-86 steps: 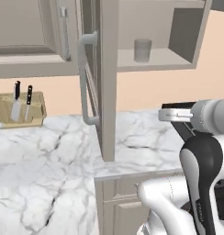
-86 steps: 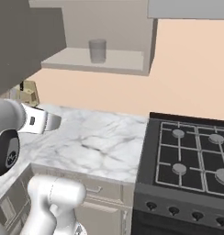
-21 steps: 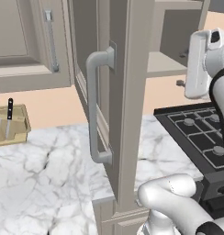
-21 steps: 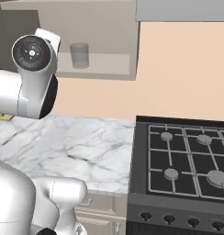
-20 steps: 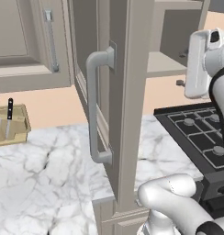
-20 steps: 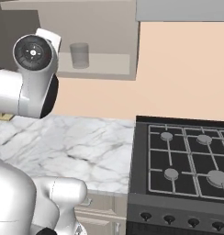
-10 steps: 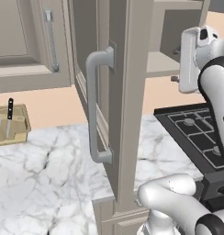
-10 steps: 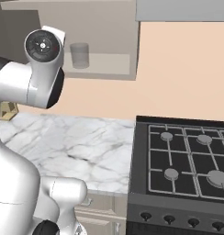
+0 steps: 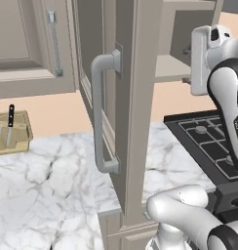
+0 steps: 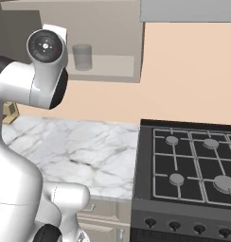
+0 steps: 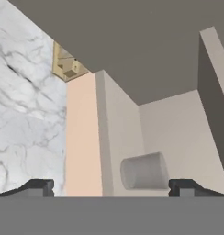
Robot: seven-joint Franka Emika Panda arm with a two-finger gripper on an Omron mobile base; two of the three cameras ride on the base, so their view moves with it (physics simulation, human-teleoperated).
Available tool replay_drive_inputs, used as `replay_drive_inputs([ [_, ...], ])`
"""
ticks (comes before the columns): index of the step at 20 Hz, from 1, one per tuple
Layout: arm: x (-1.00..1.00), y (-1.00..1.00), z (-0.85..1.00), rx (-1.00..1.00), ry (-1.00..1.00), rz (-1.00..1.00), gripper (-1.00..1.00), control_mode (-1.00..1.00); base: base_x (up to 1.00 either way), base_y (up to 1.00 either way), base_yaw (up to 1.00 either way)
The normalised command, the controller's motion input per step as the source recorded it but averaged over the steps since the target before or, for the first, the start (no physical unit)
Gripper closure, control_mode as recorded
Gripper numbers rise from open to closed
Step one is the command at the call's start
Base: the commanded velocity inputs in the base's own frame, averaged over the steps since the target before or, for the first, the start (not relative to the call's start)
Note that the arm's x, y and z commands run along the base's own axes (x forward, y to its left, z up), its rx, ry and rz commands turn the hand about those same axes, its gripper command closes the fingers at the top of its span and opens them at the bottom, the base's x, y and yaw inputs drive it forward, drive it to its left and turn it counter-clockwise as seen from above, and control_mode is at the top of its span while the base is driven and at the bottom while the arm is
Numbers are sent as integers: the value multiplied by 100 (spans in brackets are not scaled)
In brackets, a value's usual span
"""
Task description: There is a bowl on the dining counter. Grab a lemon wedge from the fridge and place it in the bowl. Then get the liquor bottle and glass cup from the cabinet and place them next to the bowl.
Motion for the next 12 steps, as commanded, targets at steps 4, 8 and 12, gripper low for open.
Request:
replay_drive_inputs([
  [4, 14, 10, 0, -7, 0, 0, -100, -100, 0, 0, 0],
  [8, 8, 0, 0, -2, 0, 0, -100, -100, 0, 0, 0],
  [12, 1, 0, 0, -1, 0, 0, -100, -100, 0, 0, 0],
])
